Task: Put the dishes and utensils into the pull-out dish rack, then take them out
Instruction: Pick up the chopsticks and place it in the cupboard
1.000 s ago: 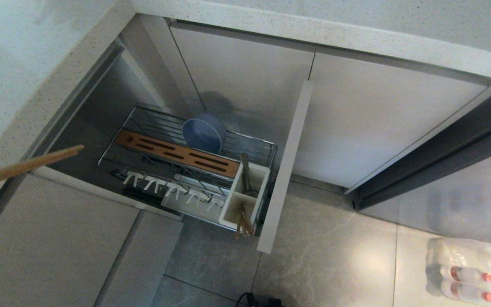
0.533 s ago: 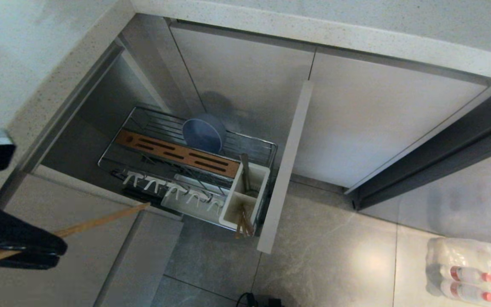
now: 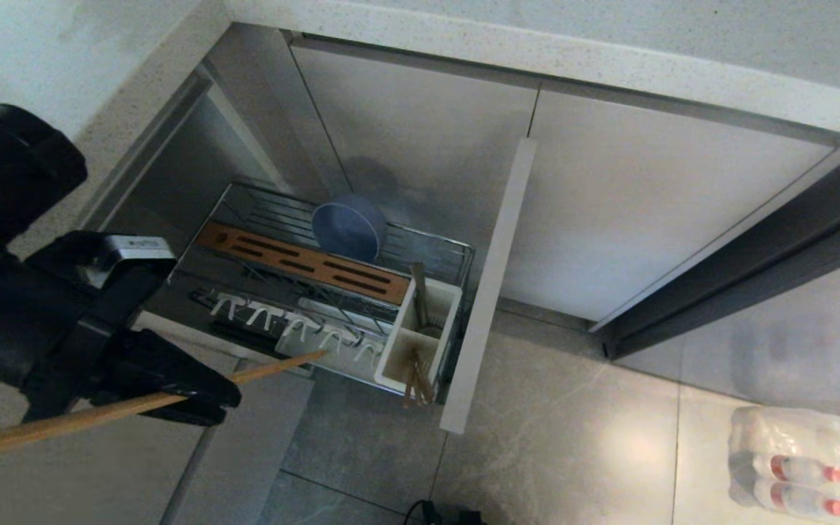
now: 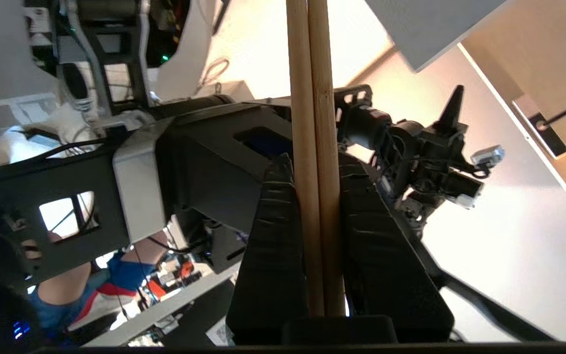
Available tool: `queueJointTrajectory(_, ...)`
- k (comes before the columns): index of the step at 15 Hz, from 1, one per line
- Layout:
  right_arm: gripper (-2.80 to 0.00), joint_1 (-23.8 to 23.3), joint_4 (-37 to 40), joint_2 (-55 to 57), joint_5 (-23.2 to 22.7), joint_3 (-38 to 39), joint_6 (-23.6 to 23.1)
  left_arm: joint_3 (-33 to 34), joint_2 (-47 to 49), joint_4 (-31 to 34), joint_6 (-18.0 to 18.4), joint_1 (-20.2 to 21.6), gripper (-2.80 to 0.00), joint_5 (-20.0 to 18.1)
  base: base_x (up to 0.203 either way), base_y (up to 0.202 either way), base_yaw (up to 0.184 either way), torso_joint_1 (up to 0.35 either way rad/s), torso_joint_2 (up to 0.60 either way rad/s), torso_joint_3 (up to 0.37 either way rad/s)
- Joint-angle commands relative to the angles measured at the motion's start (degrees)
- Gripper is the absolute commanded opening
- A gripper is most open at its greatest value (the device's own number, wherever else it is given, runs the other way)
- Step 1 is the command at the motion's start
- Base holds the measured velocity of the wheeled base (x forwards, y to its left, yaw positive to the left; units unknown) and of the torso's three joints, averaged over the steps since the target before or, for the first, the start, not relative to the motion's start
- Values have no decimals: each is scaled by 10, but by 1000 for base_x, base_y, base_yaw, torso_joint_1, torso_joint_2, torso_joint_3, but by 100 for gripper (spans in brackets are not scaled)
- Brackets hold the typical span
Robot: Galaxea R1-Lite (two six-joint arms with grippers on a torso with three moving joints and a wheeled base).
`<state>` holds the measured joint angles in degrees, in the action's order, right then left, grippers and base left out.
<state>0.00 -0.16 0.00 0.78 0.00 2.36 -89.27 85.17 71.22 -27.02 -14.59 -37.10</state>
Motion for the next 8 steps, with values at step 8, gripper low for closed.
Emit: queueJointTrajectory(8, -280, 0, 0, 1, 0, 0, 0, -43, 68, -28, -25, -89, -280, 73, 0, 0, 0, 0, 0, 0)
